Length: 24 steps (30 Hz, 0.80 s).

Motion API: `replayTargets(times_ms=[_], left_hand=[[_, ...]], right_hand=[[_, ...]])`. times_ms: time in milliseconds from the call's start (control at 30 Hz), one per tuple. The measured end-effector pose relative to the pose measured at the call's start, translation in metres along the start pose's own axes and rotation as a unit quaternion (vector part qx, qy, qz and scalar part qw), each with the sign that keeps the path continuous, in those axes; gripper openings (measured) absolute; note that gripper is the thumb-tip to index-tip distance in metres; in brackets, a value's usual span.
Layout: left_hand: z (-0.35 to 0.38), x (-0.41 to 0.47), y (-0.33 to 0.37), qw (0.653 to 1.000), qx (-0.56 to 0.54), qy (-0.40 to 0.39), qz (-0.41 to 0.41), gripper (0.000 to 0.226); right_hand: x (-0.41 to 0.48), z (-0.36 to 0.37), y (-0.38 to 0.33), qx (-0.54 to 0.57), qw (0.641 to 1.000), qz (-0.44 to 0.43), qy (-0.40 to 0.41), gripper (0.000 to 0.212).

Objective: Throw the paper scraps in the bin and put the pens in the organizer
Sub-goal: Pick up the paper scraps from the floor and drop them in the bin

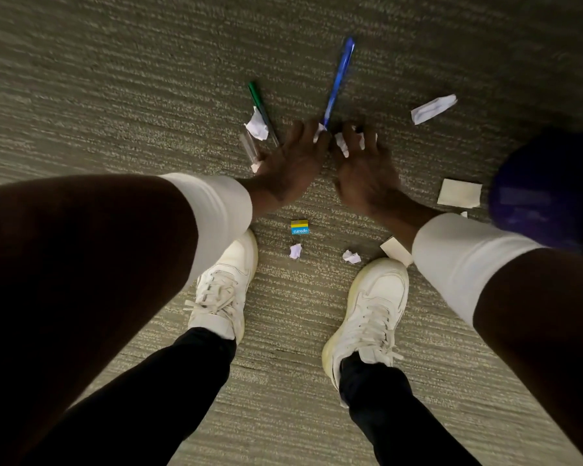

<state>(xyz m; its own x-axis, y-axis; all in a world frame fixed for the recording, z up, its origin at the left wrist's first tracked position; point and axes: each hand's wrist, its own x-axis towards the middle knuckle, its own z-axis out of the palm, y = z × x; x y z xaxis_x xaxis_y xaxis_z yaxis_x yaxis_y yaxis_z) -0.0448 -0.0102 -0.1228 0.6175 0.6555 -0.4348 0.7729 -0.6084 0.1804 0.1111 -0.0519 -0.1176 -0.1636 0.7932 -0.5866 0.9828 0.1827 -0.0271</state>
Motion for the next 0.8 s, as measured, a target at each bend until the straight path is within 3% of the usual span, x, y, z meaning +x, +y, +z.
replayTargets(times_ms=[133, 333, 500, 700, 800], left_hand=[[0.007, -0.005, 0.005, 1.000, 0.015, -0.018, -0.004, 0.060], [0.010, -0.013, 0.000, 0.999, 0.019, -0.029, 0.026, 0.056], [0.002, -0.026, -0.001, 0.997, -0.070, -0.030, 0.007, 0.046], [-0.017, -0.045, 0.010, 0.983, -0.167, -0.021, -0.075, 0.027], [-0.031, -0.050, 0.022, 0.975, -0.190, -0.024, -0.112, 0.020]], right_hand=[[-0.010, 0.008, -0.006, 0.004, 1.000, -0.009, 0.010, 0.059], [-0.020, 0.013, -0.006, -0.005, 1.000, -0.014, 0.025, 0.049], [-0.030, 0.011, -0.005, 0.011, 1.000, -0.007, 0.011, 0.039], [-0.062, 0.003, 0.000, 0.120, 0.989, 0.068, 0.053, 0.043], [-0.087, -0.006, -0.003, 0.220, 0.965, 0.122, 0.077, 0.045]])
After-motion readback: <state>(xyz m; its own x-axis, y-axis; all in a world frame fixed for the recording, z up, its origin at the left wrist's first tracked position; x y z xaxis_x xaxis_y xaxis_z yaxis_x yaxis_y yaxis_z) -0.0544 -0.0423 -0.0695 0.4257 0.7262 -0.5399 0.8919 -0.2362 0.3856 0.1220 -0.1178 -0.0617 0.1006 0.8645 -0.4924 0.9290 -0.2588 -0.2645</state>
